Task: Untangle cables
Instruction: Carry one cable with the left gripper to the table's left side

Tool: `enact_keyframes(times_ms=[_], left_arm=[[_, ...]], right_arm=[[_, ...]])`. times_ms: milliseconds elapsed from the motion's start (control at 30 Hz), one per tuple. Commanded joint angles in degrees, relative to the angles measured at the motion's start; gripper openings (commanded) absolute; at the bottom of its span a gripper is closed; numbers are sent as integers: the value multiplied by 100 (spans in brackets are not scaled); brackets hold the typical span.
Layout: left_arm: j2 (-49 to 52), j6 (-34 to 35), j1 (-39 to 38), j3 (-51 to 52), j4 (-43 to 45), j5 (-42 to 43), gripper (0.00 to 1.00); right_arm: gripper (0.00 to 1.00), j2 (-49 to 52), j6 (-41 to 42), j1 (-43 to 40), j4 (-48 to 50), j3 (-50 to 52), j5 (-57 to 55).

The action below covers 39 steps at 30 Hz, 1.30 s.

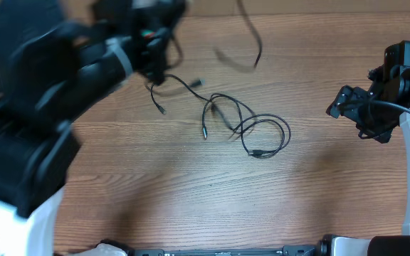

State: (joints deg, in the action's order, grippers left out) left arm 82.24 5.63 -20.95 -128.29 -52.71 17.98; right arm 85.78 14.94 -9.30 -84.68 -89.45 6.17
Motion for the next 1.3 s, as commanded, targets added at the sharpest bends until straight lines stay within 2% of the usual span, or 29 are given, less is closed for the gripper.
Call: enact_keyframes(times_ms=[0, 67, 167, 233, 400, 533, 633, 767, 833, 1033, 1100, 1167, 1200, 1267], left_arm=[[-358, 15, 107, -103, -236, -1567, 4], [-407, 13, 107, -103, -586, -2050, 4], [-199, 214, 107, -20, -1644, -3418, 4], [15, 498, 107, 46, -2118, -3827, 4], [890, 817, 111, 157, -3189, -4030, 4], [1390, 1867, 111, 160, -4146, -4857, 4], [1436, 1919, 118, 205, -4411, -4758, 4], [1187, 1333, 254, 376, -4411, -3565, 4], [907, 1281, 516, 728, -4411, -3445, 4], [-468, 1419, 2505, 2673, -4409, -3427, 4], [-793, 1687, 3536, 3134, -4240, -3416, 4], [-953, 1926, 4496, 3464, -3845, -2953, 4], [-962, 1899, 4927, 3637, -3598, -2415, 4], [-929, 1788, 5412, 3971, -3082, -1569, 4]], right_arm=[[86, -9, -46, -9, 20, 20, 37], [86, -9, -46, -9, 17, 22, 37], [86, -9, -46, -9, 11, 22, 37], [86, -9, -46, -9, 13, 22, 37], [87, -9, -66, -9, 13, 22, 37], [86, -9, -136, -9, 15, 22, 37], [86, -9, -136, -9, 15, 22, 37], [86, -9, -153, -9, -2, 22, 37], [86, -9, -153, -9, -7, 22, 37], [86, -9, -153, -9, 2, 22, 37], [86, -9, -153, -9, 13, 22, 37], [86, -9, -153, -9, 13, 22, 37], [86, -9, -153, -9, 15, 22, 37], [86, -9, -153, -9, 15, 22, 37]])
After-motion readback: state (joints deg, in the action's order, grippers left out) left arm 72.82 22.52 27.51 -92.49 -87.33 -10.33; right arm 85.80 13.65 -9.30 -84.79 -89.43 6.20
